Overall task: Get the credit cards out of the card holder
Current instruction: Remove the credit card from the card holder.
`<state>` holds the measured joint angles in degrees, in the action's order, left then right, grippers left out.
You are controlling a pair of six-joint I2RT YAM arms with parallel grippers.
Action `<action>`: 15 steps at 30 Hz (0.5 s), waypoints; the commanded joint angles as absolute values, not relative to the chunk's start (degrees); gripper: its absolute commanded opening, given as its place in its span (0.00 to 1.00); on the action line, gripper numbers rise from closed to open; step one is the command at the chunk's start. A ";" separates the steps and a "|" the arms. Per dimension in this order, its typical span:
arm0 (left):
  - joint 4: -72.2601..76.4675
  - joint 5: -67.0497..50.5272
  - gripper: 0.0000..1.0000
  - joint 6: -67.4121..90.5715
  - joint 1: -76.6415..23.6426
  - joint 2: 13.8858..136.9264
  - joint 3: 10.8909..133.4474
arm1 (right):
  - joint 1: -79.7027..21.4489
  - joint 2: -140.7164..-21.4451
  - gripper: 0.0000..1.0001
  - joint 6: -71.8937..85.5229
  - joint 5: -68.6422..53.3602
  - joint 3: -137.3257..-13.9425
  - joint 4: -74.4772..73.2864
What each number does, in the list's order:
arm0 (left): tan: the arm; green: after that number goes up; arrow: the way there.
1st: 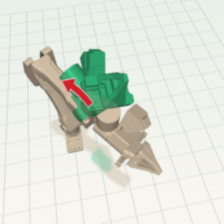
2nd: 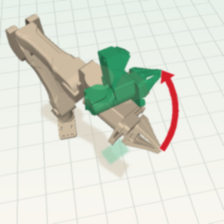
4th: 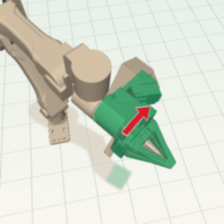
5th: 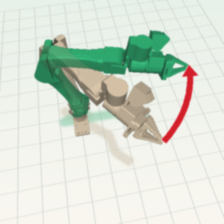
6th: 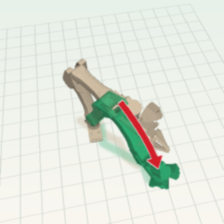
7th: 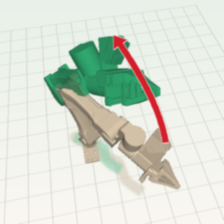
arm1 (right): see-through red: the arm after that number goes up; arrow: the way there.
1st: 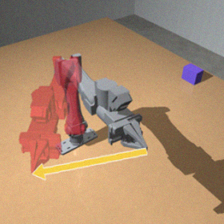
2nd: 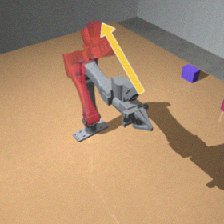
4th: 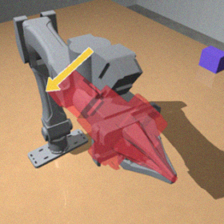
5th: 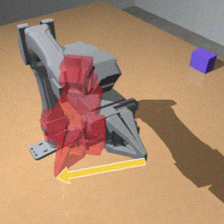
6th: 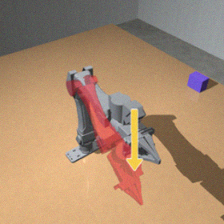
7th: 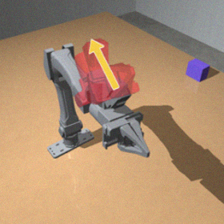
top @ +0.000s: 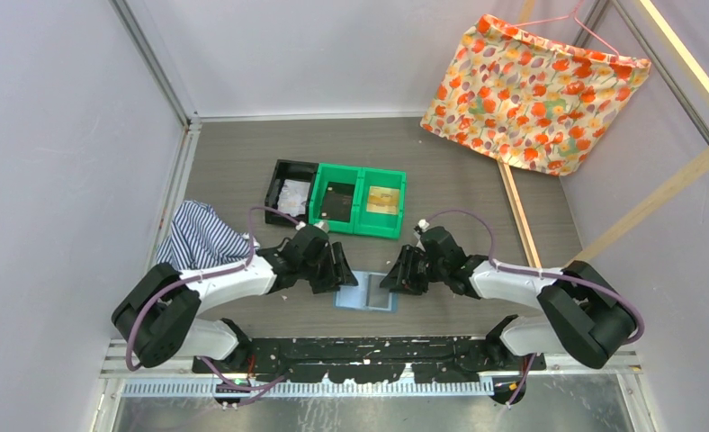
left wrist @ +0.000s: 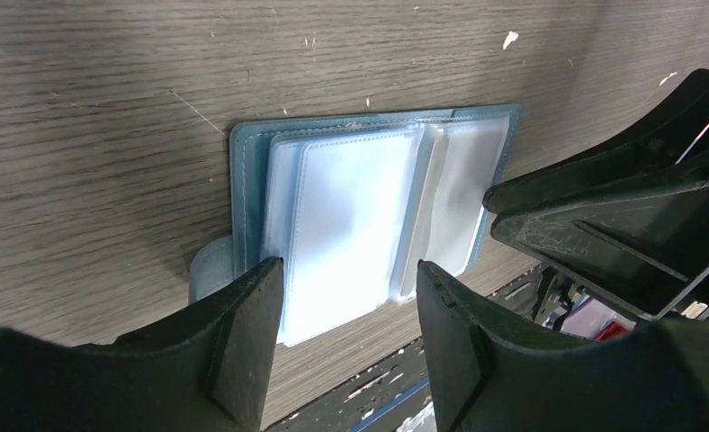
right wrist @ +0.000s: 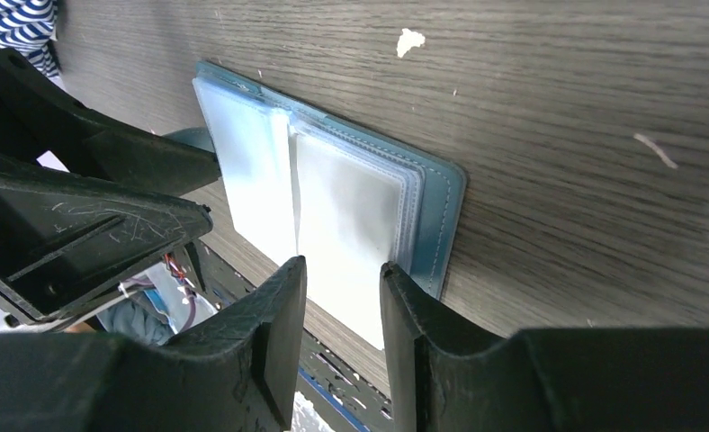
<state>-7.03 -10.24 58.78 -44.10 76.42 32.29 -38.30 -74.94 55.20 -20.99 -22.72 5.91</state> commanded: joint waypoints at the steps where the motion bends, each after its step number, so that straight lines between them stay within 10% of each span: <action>1: -6.95 -8.04 0.58 58.80 -43.51 75.50 30.94 | -38.63 -76.59 0.42 53.71 -20.98 -23.72 7.40; 15: -4.31 -10.39 0.57 58.77 -43.43 78.04 29.46 | -39.80 -79.16 0.38 54.55 -26.23 -25.31 13.49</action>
